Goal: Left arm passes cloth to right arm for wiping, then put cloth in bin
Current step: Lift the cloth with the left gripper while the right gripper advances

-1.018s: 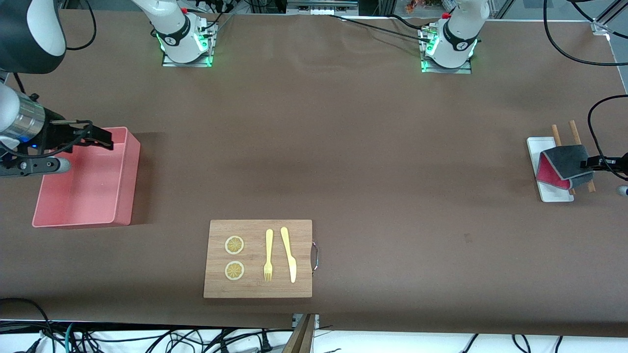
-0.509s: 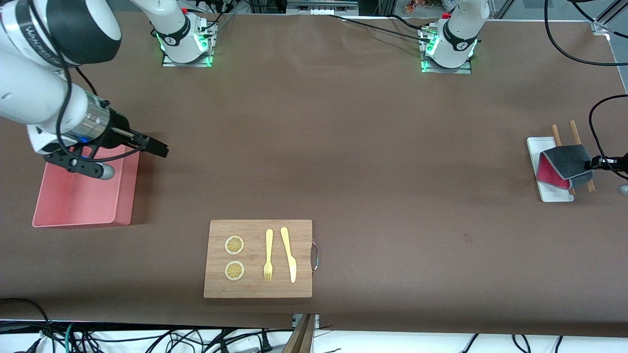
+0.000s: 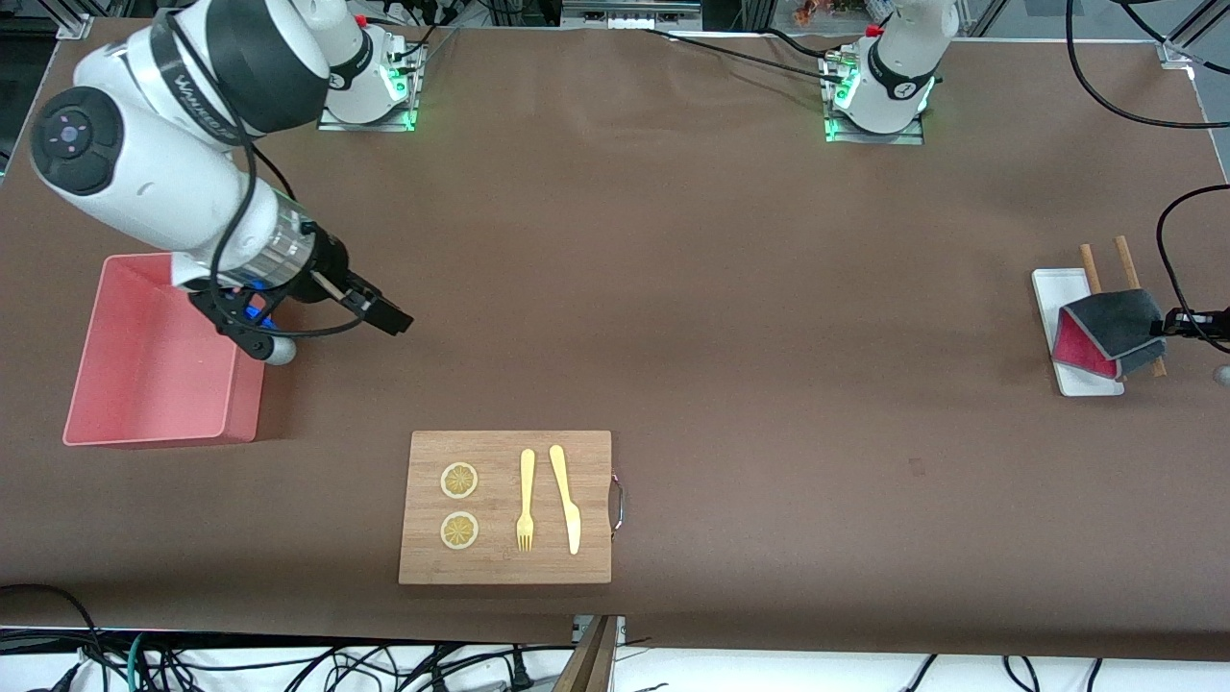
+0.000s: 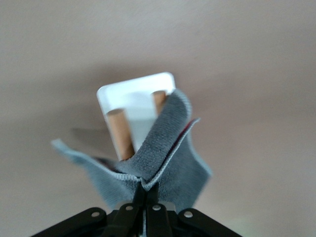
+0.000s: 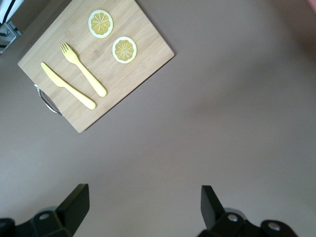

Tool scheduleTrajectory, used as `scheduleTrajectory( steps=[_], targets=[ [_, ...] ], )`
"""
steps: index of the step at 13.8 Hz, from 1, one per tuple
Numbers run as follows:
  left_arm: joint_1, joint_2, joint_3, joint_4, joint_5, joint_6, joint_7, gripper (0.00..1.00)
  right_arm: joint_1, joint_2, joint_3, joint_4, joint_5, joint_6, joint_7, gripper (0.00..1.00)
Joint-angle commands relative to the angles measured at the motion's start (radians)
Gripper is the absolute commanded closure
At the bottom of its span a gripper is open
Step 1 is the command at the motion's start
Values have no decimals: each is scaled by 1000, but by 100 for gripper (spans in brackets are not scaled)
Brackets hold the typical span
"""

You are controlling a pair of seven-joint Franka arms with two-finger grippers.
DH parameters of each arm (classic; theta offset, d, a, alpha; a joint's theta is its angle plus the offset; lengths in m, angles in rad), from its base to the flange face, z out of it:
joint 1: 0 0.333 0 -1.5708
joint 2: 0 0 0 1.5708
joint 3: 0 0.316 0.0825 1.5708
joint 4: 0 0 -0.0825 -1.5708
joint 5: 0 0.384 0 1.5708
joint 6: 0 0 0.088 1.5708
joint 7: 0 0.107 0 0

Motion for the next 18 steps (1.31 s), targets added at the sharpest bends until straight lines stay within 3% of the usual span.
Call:
scheduleTrajectory(
  steps=[1, 5, 8, 11, 14, 16, 18],
  targets=[
    [-80, -6, -36, 73, -22, -96, -45, 100, 20, 7, -7, 12, 25, 15, 113, 0],
    [-304, -14, -50, 196, -93, -346, -225, 100, 41, 27, -7, 12, 113, 56, 177, 0],
    [-445, -7, -58, 223, -287, -380, -403, 100, 66, 42, -7, 12, 157, 81, 251, 0],
    [-577, 9, -61, 234, -580, -361, -643, 100, 81, 47, -7, 12, 163, 96, 288, 1],
    [-723, 23, -63, 269, -845, -274, -913, 100, 127, 80, -7, 12, 161, 140, 328, 1],
    [-787, 59, -64, 272, -1092, -111, -989, 100, 153, 102, -7, 12, 161, 193, 332, 0],
    [-872, 76, -63, 268, -1215, 90, -995, 100, 164, 111, -7, 12, 160, 216, 352, 0]
  ],
)
